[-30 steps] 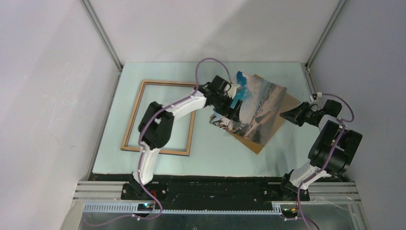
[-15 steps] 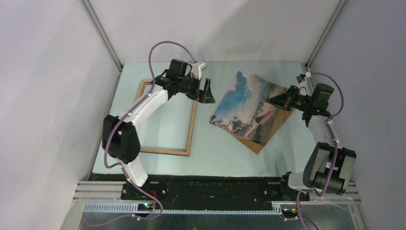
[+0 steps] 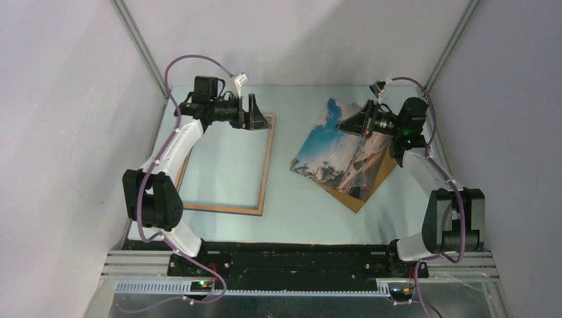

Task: Put the photo into the frame

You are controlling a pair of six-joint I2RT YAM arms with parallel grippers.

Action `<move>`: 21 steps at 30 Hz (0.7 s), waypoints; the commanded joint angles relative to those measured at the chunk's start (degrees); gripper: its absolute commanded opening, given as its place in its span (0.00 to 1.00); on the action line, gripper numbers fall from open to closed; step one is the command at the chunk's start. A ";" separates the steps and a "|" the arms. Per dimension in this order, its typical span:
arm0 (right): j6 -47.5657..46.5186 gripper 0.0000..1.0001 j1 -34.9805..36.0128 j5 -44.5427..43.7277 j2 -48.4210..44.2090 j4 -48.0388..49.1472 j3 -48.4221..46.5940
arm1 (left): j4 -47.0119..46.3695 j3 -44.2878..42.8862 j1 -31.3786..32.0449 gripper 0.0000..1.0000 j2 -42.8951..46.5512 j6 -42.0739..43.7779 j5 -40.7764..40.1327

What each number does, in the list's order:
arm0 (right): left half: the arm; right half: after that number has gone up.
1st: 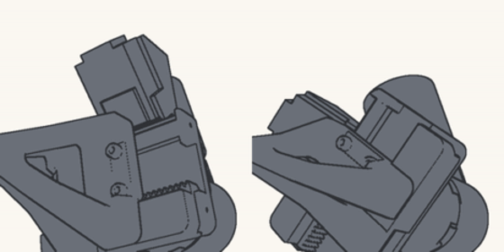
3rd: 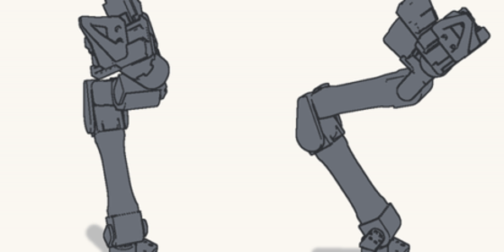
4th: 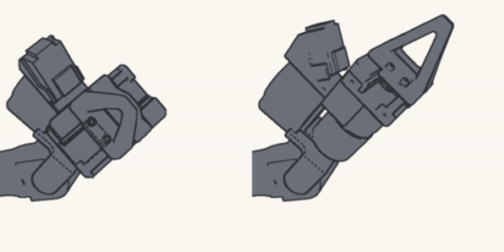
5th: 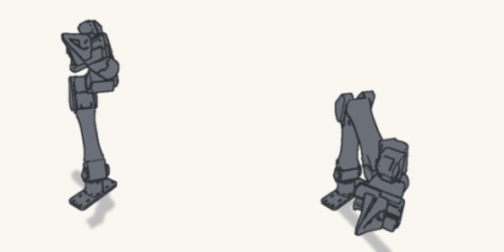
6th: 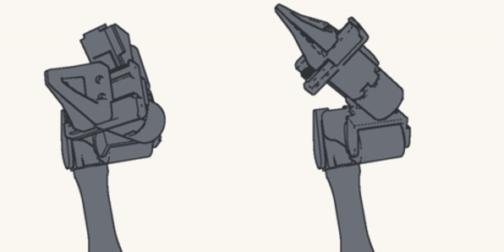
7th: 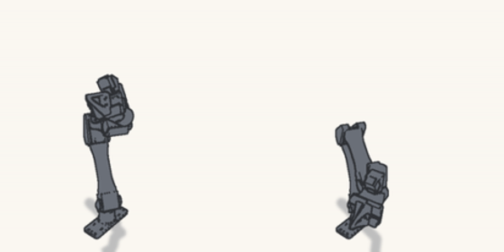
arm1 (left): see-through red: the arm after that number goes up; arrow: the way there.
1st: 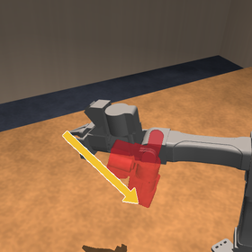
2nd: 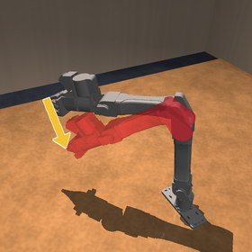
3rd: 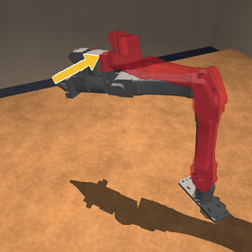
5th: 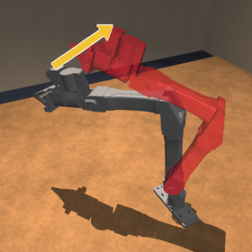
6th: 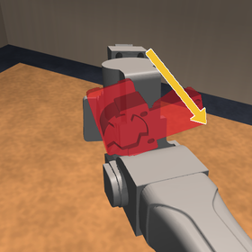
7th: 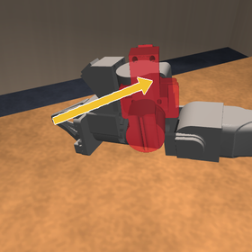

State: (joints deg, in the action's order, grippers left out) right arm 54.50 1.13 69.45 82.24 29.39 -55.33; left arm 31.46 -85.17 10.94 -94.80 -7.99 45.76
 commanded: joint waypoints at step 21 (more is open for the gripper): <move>1.05 0.00 5.43 -6.95 1.97 6.94 0.09 | -6.18 3.29 -2.03 0.73 3.00 -8.27 20.84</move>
State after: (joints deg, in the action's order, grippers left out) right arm 59.05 5.74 65.98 84.20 36.64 -55.79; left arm 27.46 -82.02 9.23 -94.00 -14.79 63.37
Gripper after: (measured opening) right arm 0.009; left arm 0.786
